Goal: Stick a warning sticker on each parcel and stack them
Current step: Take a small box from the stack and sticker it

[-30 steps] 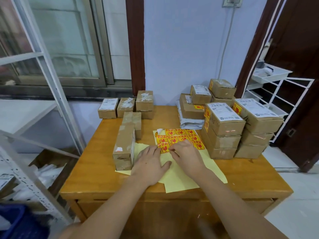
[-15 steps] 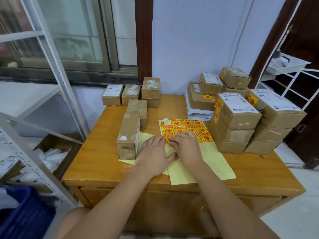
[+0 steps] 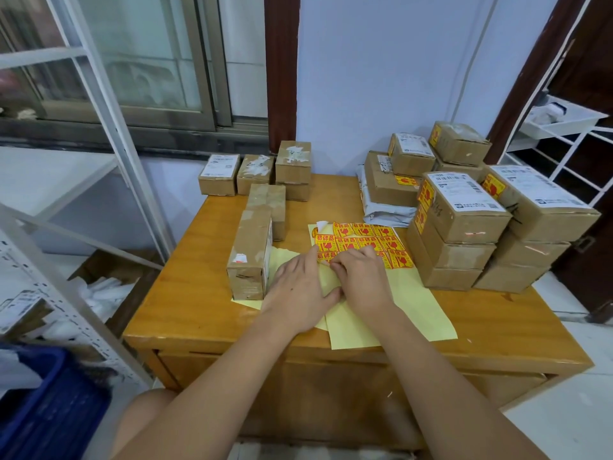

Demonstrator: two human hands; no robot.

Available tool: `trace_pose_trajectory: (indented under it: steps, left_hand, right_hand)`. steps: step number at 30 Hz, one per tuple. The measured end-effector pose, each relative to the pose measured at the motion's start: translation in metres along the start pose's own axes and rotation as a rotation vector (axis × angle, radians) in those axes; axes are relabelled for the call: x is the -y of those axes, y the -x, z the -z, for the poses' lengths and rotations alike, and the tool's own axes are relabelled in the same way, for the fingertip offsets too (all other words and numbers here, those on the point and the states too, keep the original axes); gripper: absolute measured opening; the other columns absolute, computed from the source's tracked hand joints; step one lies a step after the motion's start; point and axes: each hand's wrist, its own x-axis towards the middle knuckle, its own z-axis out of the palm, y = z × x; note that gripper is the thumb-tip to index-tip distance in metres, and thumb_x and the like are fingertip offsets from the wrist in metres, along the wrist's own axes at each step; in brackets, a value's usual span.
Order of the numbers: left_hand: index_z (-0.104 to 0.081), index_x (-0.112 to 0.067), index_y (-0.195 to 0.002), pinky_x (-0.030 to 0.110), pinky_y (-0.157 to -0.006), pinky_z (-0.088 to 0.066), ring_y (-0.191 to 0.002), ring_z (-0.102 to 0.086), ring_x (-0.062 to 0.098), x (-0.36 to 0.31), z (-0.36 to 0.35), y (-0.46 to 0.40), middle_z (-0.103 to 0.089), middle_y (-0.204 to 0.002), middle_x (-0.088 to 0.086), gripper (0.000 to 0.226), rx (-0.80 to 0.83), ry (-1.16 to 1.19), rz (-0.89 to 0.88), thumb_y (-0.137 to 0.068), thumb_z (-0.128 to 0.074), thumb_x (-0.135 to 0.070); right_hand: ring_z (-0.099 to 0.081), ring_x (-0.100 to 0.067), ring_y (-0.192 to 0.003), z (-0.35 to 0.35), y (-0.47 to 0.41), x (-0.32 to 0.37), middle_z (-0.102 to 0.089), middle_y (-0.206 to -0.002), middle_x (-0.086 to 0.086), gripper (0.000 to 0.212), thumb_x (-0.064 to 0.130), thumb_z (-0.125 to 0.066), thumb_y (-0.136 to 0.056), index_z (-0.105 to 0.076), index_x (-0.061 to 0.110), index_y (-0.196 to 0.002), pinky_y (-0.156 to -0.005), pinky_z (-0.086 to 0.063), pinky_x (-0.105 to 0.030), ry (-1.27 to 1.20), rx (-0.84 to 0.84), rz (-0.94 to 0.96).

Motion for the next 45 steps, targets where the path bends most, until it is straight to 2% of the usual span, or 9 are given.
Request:
trace_pose_trajectory:
  steps: [2,5,11,16,25,31,37,43,45]
  left_hand:
    - [-0.012,-0.019,-0.159,0.038,-0.124,-0.022,-0.149,-0.03,0.02,0.0,0.0,0.001,-0.036,-0.161,0.003,0.092,-0.011,0.006,-0.004,-0.092,-0.056,-0.064]
    - [-0.021,-0.02,-0.154,0.037,-0.122,-0.026,-0.145,-0.036,0.02,0.001,-0.001,0.001,-0.043,-0.155,0.002,0.086,-0.012,0.024,0.01,-0.091,-0.056,-0.066]
    - [-0.042,-0.024,-0.13,0.035,-0.114,-0.033,-0.132,-0.045,0.017,0.002,-0.002,0.001,-0.052,-0.135,-0.004,0.058,-0.04,-0.01,-0.012,-0.091,-0.056,-0.065]
    - [-0.049,-0.024,-0.134,0.035,-0.118,-0.027,-0.139,-0.038,0.016,0.003,-0.002,0.0,-0.049,-0.143,-0.005,0.055,-0.043,-0.077,-0.078,-0.096,-0.049,-0.064]
    - [-0.05,-0.024,-0.136,0.037,-0.122,-0.023,-0.146,-0.032,0.016,0.002,0.0,0.0,-0.045,-0.151,-0.003,0.056,-0.017,-0.083,-0.067,-0.097,-0.047,-0.063]
    - [-0.049,-0.023,-0.14,0.038,-0.122,-0.021,-0.148,-0.029,0.017,0.0,0.002,0.001,-0.043,-0.154,-0.003,0.059,-0.003,-0.088,-0.054,-0.097,-0.046,-0.064]
    - [-0.048,-0.023,-0.142,0.039,-0.124,-0.018,-0.152,-0.025,0.018,0.0,0.003,0.0,-0.037,-0.161,0.0,0.062,0.015,-0.085,-0.039,-0.097,-0.047,-0.065]
    - [-0.049,-0.024,-0.139,0.039,-0.122,-0.025,-0.146,-0.033,0.017,0.001,0.002,-0.001,-0.044,-0.153,-0.002,0.06,-0.01,-0.087,-0.056,-0.096,-0.046,-0.066]
    - [-0.051,-0.024,-0.139,0.038,-0.121,-0.025,-0.145,-0.034,0.017,0.001,0.004,0.0,-0.044,-0.153,-0.003,0.057,-0.017,-0.071,-0.066,-0.098,-0.045,-0.064]
  right_hand:
    - [-0.044,-0.019,-0.096,-0.001,0.0,-0.001,-0.068,-0.094,0.008,0.021,0.033,-0.054,-0.103,-0.073,0.023,-0.097,-0.082,-0.038,-0.038,0.008,0.005,-0.003]
    - [-0.044,-0.019,-0.095,-0.001,0.0,-0.002,-0.068,-0.092,0.008,0.022,0.034,-0.054,-0.103,-0.072,0.023,-0.095,-0.082,-0.037,-0.037,0.0,0.008,-0.01]
    - [-0.047,-0.02,-0.098,0.001,0.0,0.0,-0.069,-0.093,0.007,0.024,0.033,-0.051,-0.104,-0.069,0.022,-0.094,-0.082,-0.036,-0.037,-0.011,0.01,-0.024]
    - [-0.049,-0.022,-0.098,0.001,0.0,0.001,-0.07,-0.091,0.006,0.022,0.031,-0.049,-0.105,-0.067,0.021,-0.097,-0.082,-0.034,-0.037,0.005,0.001,-0.033]
    - [-0.051,-0.022,-0.103,0.007,0.001,0.006,-0.069,-0.096,0.002,0.026,0.033,-0.044,-0.107,-0.066,0.021,-0.11,-0.085,-0.032,-0.036,0.042,0.025,-0.061]
    - [-0.052,-0.024,-0.099,0.007,0.003,0.004,-0.068,-0.091,-0.002,0.024,0.031,-0.048,-0.106,-0.067,0.017,-0.107,-0.083,-0.035,-0.037,-0.01,-0.008,-0.047]
    - [-0.054,-0.028,-0.084,0.01,0.007,0.004,-0.062,-0.073,-0.003,0.014,0.021,-0.061,-0.099,-0.07,0.013,-0.092,-0.073,-0.044,-0.041,-0.112,-0.225,-0.069]
    - [-0.055,-0.026,-0.087,0.017,0.012,0.008,-0.067,-0.08,0.001,0.018,0.025,-0.059,-0.097,-0.073,0.014,-0.094,-0.074,-0.047,-0.042,-0.161,-0.409,-0.045]
    - [-0.055,-0.024,-0.088,0.016,0.014,0.006,-0.069,-0.085,0.002,0.012,0.021,-0.064,-0.096,-0.074,0.014,-0.099,-0.073,-0.048,-0.042,-0.156,-0.446,-0.008]
